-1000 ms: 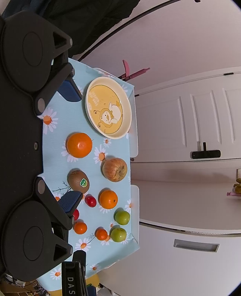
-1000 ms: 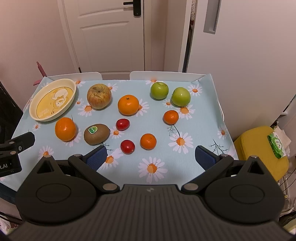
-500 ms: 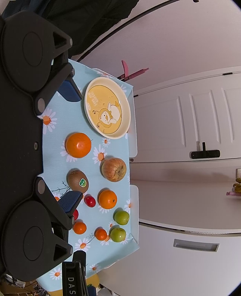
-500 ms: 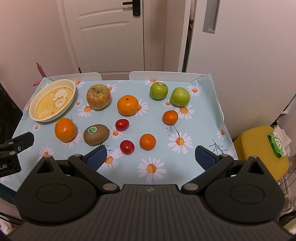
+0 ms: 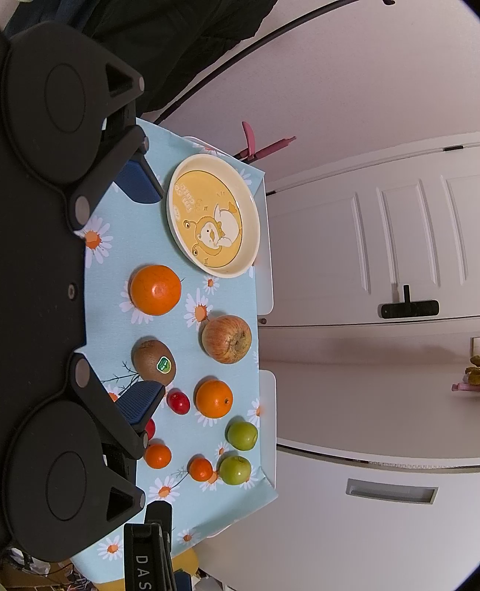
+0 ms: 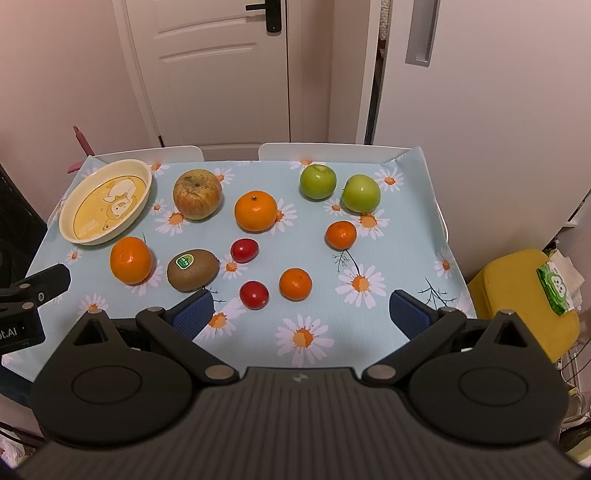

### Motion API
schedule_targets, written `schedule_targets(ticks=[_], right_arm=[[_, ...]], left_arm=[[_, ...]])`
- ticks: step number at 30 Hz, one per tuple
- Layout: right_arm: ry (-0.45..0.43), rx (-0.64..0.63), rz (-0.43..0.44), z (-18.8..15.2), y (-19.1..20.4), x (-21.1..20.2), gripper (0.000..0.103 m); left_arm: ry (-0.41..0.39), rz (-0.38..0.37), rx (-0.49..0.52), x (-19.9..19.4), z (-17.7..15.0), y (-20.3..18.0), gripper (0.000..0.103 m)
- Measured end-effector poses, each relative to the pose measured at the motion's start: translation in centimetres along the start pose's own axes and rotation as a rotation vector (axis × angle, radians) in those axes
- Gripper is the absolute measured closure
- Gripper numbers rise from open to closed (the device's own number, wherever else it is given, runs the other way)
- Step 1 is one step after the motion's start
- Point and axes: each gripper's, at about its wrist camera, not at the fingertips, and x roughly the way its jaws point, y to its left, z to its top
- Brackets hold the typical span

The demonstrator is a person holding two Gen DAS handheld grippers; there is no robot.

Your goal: Organize fruits

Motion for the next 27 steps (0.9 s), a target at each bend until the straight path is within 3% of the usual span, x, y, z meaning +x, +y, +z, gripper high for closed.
schedule_targets(ticks=[6,20,27], right_arm=[[0.006,-0.009,0.02,0.1,-0.2,0.0,0.0],[-0.028,-0.203,0.136,-0.9,0.6,4.0,0.0],[0.011,-0.165,0.175,-1.8,0.6,7.3,0.0]], left_arm=[[0.004,0.007,0.015,0.0,-0.1,-0.6,0.0],[-0.029,0.098,0.098,2.4,-1.4,-2.5,0.0],[-0.014,0.054,0.138,6.1,-2.4,-1.3,0.0]])
